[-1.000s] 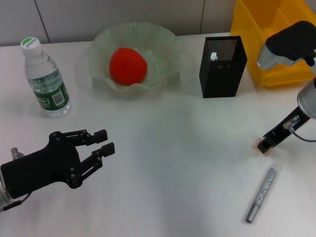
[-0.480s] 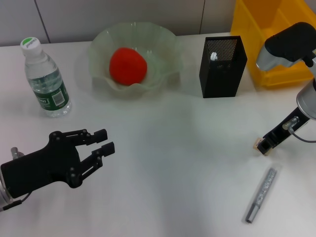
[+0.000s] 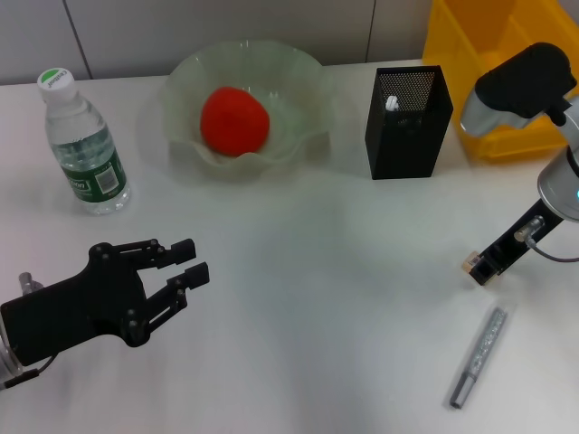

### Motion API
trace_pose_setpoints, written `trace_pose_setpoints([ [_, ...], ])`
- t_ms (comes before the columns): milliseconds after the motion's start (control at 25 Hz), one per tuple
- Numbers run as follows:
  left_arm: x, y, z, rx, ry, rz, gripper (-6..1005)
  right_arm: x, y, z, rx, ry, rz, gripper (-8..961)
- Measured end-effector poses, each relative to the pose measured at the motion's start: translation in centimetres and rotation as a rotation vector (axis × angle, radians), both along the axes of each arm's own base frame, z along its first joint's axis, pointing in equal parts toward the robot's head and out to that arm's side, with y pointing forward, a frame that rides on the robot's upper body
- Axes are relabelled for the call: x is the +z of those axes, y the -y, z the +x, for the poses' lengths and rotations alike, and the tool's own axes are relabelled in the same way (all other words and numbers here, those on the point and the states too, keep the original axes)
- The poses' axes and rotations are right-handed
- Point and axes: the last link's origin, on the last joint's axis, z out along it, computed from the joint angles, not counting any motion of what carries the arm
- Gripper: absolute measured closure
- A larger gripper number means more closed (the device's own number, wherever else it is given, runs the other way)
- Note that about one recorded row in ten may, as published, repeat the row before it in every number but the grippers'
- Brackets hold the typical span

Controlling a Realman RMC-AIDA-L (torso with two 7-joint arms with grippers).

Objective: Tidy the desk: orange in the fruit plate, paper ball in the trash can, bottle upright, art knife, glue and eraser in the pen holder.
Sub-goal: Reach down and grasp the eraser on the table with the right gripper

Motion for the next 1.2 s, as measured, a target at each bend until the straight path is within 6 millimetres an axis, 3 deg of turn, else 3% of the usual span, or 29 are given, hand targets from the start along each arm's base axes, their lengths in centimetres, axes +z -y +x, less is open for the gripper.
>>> trace_pose_setpoints([
  [480, 0.0, 0.0, 0.0, -0.001, 0.003, 0.000, 696, 0.9, -0.2, -0.9, 0.059, 0.029, -0.007, 578],
  [1200, -0.1, 0.1, -0.1, 0.007, 0.005, 0.003, 695, 0.2, -0.3, -1.0, 0.076, 0.020, -0.032, 577],
])
